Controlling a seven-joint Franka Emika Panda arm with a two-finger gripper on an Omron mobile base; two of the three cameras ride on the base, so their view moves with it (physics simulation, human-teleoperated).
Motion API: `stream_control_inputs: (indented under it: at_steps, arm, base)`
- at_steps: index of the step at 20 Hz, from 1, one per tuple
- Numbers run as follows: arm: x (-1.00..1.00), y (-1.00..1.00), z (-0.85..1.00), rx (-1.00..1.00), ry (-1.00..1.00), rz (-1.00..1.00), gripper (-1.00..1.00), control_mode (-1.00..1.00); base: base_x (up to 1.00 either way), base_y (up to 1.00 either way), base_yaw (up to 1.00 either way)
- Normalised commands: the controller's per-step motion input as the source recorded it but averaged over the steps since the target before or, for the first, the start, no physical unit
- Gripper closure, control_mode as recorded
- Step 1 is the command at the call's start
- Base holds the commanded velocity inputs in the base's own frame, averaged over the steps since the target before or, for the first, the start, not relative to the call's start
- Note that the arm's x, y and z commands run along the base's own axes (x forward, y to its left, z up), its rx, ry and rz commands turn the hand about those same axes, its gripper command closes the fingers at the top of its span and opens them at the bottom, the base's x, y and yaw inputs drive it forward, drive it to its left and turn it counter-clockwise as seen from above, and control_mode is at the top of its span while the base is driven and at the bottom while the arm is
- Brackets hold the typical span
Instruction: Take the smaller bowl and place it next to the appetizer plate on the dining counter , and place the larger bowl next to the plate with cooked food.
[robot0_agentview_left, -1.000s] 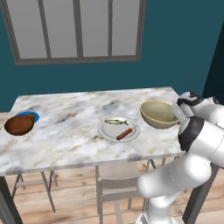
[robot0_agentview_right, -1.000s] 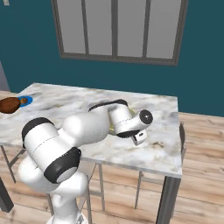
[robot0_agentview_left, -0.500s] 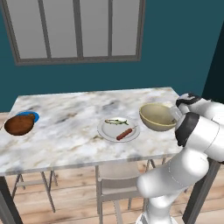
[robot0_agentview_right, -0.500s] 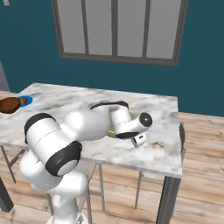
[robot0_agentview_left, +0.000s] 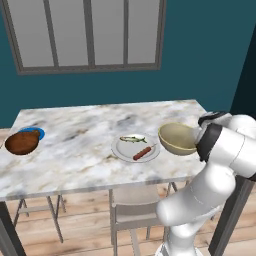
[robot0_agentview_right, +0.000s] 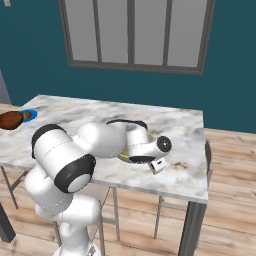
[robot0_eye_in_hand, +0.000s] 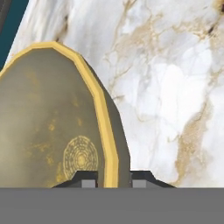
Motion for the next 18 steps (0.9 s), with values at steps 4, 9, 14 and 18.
stream_control_inputs:
  at_steps: [4, 9, 14, 18]
  arm:
    - [0.08, 0.0, -0.29, 0.0, 0.0, 0.0, 1.0, -1.0]
    - [0.08, 0.0, -0.27, 0.0, 0.0, 0.0, -1.0, -1.0]
    - [-0.08, 0.13, 0.2, -0.02, -0.08, 0.0, -1.0, -1.0]
    - [-0.03, 0.03, 0.45, -0.02, -0.12, 0.0, -1.0, -1.0]
  base:
    - [0.0, 0.0, 0.0]
    - [0.0, 0.0, 0.0]
    - [0.0, 0.0, 0.0]
    - [0.0, 0.0, 0.0]
